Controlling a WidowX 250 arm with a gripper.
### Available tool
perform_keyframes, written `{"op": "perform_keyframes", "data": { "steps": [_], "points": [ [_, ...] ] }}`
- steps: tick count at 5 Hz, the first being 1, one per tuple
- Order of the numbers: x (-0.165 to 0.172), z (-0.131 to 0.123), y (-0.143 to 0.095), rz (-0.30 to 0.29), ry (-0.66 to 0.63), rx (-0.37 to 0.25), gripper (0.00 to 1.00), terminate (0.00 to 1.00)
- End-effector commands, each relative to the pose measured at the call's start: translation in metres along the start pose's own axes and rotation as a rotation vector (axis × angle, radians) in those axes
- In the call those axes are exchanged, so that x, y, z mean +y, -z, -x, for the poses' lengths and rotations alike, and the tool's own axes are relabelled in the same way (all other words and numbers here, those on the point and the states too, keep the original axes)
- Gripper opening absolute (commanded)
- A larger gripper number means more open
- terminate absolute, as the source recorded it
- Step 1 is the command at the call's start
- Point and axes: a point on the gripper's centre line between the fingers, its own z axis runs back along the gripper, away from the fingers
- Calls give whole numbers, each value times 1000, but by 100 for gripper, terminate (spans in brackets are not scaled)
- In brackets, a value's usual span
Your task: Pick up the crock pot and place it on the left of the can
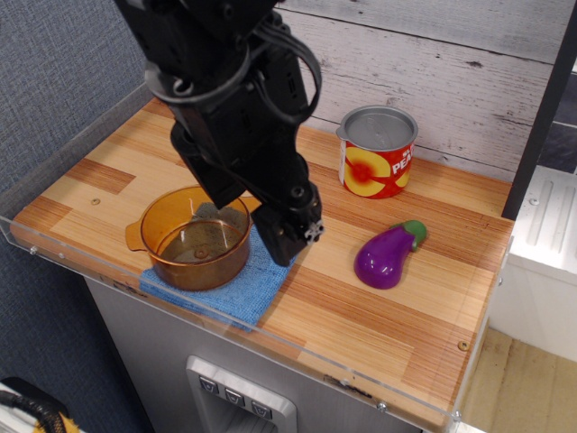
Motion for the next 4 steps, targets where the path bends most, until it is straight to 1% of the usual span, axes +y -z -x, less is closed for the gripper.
{"op": "perform_keyframes", "data": {
  "steps": [1, 2, 3, 4],
  "points": [
    [0, 0, 0, 0, 0, 0, 100, 0],
    [22, 7, 14, 14, 12, 63, 100, 0],
    [41, 7, 29, -7, 45, 91, 100, 0],
    [57, 6, 50, 6, 73, 103, 100, 0]
  ]
}}
